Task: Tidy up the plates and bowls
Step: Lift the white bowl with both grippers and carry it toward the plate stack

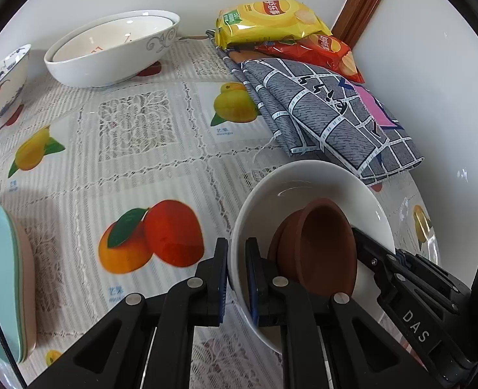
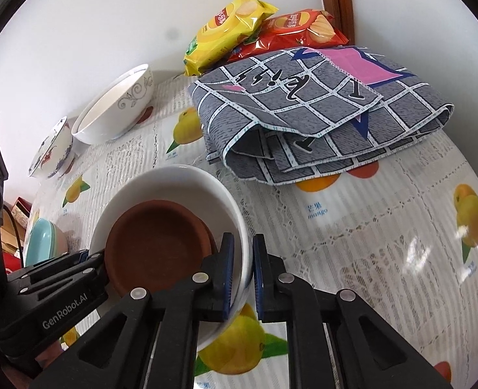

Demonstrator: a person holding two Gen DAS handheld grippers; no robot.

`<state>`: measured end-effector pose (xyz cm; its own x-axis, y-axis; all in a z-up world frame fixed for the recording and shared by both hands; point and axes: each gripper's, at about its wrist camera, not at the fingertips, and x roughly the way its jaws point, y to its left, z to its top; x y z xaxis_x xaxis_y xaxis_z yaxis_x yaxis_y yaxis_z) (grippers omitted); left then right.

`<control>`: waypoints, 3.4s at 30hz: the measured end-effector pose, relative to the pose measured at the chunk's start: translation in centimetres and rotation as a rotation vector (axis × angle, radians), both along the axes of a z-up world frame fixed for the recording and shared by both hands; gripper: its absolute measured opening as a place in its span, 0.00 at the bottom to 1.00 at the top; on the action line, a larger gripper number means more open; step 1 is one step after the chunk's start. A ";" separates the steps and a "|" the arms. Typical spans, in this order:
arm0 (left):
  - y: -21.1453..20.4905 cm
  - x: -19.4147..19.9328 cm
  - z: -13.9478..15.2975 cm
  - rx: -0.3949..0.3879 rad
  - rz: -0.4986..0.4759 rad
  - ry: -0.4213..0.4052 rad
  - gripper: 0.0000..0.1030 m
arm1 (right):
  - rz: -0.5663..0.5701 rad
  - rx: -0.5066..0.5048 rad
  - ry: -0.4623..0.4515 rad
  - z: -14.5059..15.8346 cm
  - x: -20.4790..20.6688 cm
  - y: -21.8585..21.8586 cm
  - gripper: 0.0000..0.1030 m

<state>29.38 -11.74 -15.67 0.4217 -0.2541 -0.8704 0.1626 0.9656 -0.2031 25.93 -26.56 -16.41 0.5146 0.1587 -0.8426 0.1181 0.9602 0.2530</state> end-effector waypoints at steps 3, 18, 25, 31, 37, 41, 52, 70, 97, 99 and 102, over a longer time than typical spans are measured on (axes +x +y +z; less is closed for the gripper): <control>0.4 -0.6 0.5 -0.004 0.004 -0.005 0.10 | -0.002 0.002 -0.008 0.5 -0.5 0.3 0.11; 1.3 -2.9 3.6 -0.007 0.011 -0.038 0.10 | -0.016 -0.008 -0.054 4.3 -2.5 1.2 0.09; 1.9 -3.6 4.8 0.002 0.028 -0.056 0.10 | -0.008 -0.007 -0.071 5.3 -3.2 1.9 0.08; 2.4 -4.2 5.3 -0.004 0.033 -0.059 0.10 | -0.008 -0.005 -0.077 5.8 -3.8 2.3 0.08; 2.9 -4.6 6.0 -0.006 0.039 -0.068 0.10 | -0.001 -0.008 -0.085 6.4 -4.0 2.9 0.08; 3.4 -4.8 6.6 -0.007 0.044 -0.077 0.10 | 0.004 -0.010 -0.093 6.9 -4.2 3.4 0.08; 5.0 -5.2 8.1 -0.009 0.058 -0.104 0.10 | 0.024 -0.018 -0.119 8.6 -4.2 4.9 0.08; 8.5 -5.8 8.8 0.003 0.096 -0.116 0.10 | 0.065 -0.008 -0.131 9.0 -4.0 8.3 0.08; 14.0 -6.2 8.9 0.010 0.178 -0.108 0.10 | 0.145 0.006 -0.135 9.2 -2.9 13.8 0.08; 14.4 -6.2 8.9 0.011 0.185 -0.107 0.10 | 0.150 0.008 -0.134 9.1 -2.8 14.1 0.08; 14.8 -6.3 8.8 0.015 0.192 -0.107 0.10 | 0.158 0.010 -0.134 9.1 -2.7 14.6 0.08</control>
